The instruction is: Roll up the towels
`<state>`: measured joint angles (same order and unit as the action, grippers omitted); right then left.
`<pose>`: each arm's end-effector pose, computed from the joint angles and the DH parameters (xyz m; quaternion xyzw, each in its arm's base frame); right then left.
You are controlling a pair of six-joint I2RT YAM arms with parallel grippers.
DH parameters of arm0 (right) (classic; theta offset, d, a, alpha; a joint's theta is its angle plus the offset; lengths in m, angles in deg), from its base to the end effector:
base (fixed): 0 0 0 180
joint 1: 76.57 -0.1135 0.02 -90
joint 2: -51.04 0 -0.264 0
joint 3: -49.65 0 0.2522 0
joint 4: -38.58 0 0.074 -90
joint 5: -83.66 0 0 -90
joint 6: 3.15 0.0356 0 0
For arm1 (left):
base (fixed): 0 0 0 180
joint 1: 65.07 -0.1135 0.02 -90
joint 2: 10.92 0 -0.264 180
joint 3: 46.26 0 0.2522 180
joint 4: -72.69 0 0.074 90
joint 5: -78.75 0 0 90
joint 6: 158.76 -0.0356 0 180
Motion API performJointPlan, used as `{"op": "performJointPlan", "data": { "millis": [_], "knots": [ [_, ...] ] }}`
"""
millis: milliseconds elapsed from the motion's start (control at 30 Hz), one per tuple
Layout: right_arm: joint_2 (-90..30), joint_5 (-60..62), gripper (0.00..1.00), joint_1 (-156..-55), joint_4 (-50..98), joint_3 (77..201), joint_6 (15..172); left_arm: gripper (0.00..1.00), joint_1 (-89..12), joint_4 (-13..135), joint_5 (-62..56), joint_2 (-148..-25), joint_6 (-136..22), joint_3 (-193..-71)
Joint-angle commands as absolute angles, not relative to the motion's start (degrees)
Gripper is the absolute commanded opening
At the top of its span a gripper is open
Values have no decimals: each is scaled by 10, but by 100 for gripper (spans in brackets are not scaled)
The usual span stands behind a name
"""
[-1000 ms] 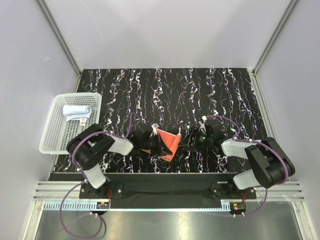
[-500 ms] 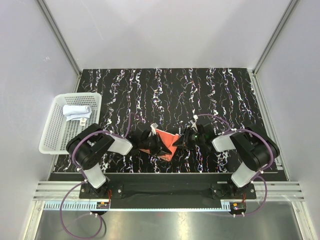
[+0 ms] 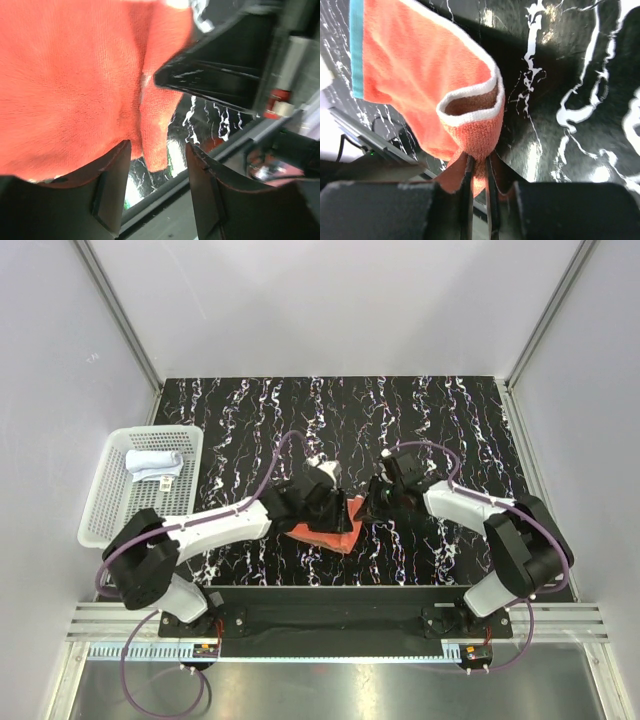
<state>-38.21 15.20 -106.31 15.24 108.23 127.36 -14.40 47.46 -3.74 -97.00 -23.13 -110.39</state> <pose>0.2509 0.1584 0.1622 0.0302 0.9356 0.3200 0.1460 0.1930 -0.2429 0.2024 0.0647 0.9270 -0.3120 0.1976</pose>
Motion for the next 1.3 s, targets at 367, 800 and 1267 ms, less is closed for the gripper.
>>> {"op": "performJointPlan", "data": {
  "millis": [367, 800, 1267],
  "knots": [
    [-429, 99, 9, -1066, -118, 1217, 1207, 54, 110, 312, -481, -1035, -401, -1296],
    [-417, 131, 9, -1066, -119, 1212, 1210, 54, 150, 347, -499, -1137, -410, -1317],
    [-408, 153, 8, -1066, -128, 1217, 1209, 51, 162, 376, -499, -1156, -384, -1268]
  ]
}}
